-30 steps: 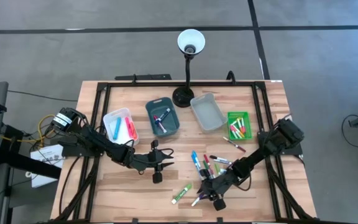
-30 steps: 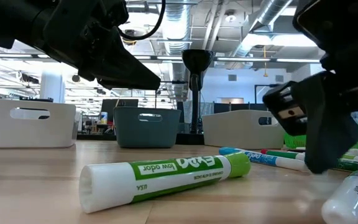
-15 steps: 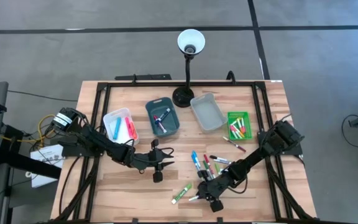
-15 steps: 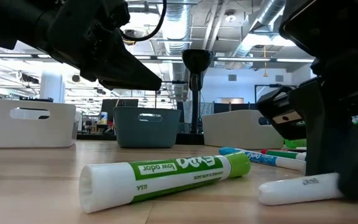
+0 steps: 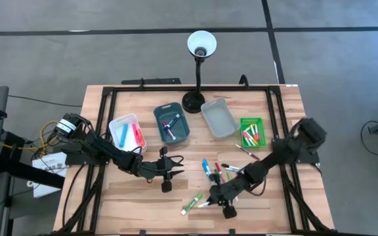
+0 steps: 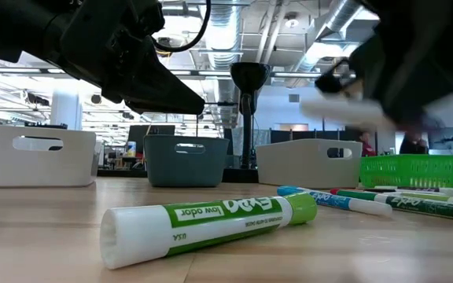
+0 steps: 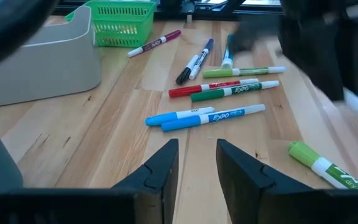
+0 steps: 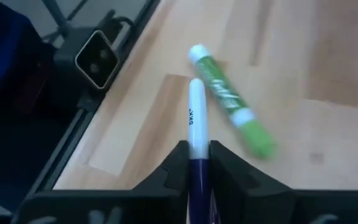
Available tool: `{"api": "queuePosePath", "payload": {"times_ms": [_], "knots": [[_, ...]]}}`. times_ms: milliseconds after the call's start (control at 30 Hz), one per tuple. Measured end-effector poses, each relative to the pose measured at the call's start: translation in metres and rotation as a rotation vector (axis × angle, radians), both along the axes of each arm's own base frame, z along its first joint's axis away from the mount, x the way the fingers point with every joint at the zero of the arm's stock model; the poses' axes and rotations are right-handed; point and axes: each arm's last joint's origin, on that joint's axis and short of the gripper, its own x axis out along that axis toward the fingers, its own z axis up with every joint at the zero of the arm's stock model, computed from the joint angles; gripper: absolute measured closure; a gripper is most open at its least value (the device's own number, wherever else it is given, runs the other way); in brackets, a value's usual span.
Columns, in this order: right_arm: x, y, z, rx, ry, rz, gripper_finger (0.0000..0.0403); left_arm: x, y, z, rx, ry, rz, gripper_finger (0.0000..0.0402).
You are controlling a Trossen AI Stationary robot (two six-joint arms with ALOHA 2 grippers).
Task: Pick & Place Markers
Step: Put the violet highlighter pen into the green bin
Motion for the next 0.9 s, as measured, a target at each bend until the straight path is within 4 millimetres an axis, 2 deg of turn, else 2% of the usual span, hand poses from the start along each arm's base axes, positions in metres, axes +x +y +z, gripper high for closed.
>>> {"api": "queuePosePath", "payload": {"times_ms": [167,300,367,567,700,767,900], "knots": [[-0.021,-0.025,0.048,-0.076,0.016,-0.088,0.0375,0.0,0.0,0.0,0.0,0.0,0.0,0.0298],[-0.054,-0.051,0.076,-0.224,0.079,-0.269,0.0367,0.0,0.0,0.0,0.0,0.0,0.0,0.0298],[-0.073,-0.066,0.084,-0.269,0.148,-0.396,0.036,0.0,0.0,0.0,0.0,0.0,0.0,0.0298],[-0.125,-0.109,0.083,-0.303,0.372,-0.811,0.0373,0.0,0.0,0.0,-0.001,-0.001,0.0,0.0298],[-0.15,-0.131,0.074,-0.272,0.438,-1.14,0.0368,0.0,0.0,0.0,-0.001,-0.001,0.0,0.0298],[-0.158,-0.138,0.068,-0.262,0.459,-1.23,0.0359,0.0,0.0,0.0,-0.001,-0.001,0.0,0.0298],[-0.164,-0.146,0.053,-0.261,0.477,-1.294,0.0356,0.0,0.0,0.0,0.0,-0.001,0.0,0.0298]]}}
